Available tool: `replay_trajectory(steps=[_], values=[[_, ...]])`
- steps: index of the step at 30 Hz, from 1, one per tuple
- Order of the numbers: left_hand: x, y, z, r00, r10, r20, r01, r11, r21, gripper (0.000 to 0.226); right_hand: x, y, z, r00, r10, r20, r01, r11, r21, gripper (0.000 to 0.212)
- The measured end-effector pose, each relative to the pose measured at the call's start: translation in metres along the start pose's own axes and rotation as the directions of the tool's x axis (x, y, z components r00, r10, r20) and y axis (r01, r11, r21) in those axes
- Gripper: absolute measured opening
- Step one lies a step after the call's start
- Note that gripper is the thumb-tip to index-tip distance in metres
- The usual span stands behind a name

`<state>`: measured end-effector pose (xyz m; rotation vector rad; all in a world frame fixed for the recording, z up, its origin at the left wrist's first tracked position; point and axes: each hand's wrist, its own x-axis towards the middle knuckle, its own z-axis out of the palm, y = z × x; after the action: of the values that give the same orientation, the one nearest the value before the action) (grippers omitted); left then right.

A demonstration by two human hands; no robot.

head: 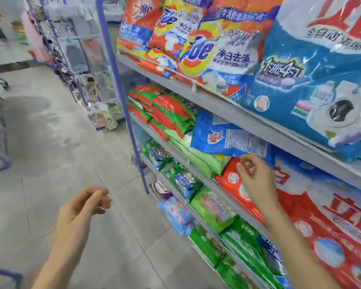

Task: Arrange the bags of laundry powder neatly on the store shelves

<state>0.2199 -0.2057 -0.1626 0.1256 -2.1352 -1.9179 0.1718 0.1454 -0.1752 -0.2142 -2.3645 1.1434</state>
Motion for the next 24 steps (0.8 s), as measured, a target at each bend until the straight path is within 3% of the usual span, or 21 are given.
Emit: replay_trajectory(steps=[3,6,9,10,12,14,17,22,24], values=[[0.059,-0.005,0.007,0.995,-0.014,0.094,0.015,1.0,-0.016,0.015,0.039,-0.008,0.059,0.99,-0.131,0.047,0.138,0.965,-0.223,0.029],[0.114,-0.003,0.009,0.974,-0.016,0.226,0.015,1.0,0.005,0.032,0.067,-0.009,0.112,0.974,-0.182,0.134,0.223,0.872,-0.435,0.053],[0.159,-0.007,0.011,0.952,0.007,0.305,-0.015,1.0,0.023,0.012,0.084,-0.003,0.148,0.987,-0.059,0.152,0.14,0.787,-0.601,0.078],[0.172,-0.01,0.011,0.946,0.021,0.325,-0.033,0.999,0.032,0.02,0.088,0.002,0.155,0.992,-0.025,0.124,0.099,0.764,-0.638,0.082],[0.193,-0.014,0.015,0.928,0.027,0.371,-0.049,0.998,0.05,0.027,0.088,0.01,0.161,0.997,-0.018,0.081,0.067,0.75,-0.658,0.069],[0.208,-0.018,0.022,0.909,0.02,0.417,-0.048,0.997,0.058,0.025,0.083,0.008,0.156,1.0,-0.021,-0.019,0.008,0.846,-0.533,0.038],[0.222,-0.023,0.036,0.853,0.037,0.521,-0.073,0.996,0.05,0.018,0.075,-0.017,0.131,0.967,0.175,-0.184,-0.2,0.972,-0.124,0.025],[0.232,-0.022,0.064,0.745,0.058,0.665,-0.056,0.998,-0.025,0.004,0.052,-0.063,0.064,0.888,0.336,-0.313,-0.294,0.94,0.174,0.021],[0.231,-0.025,0.077,0.69,0.066,0.721,-0.041,0.998,-0.053,0.012,0.037,-0.078,0.043,0.855,0.359,-0.374,-0.284,0.928,0.241,0.027]])
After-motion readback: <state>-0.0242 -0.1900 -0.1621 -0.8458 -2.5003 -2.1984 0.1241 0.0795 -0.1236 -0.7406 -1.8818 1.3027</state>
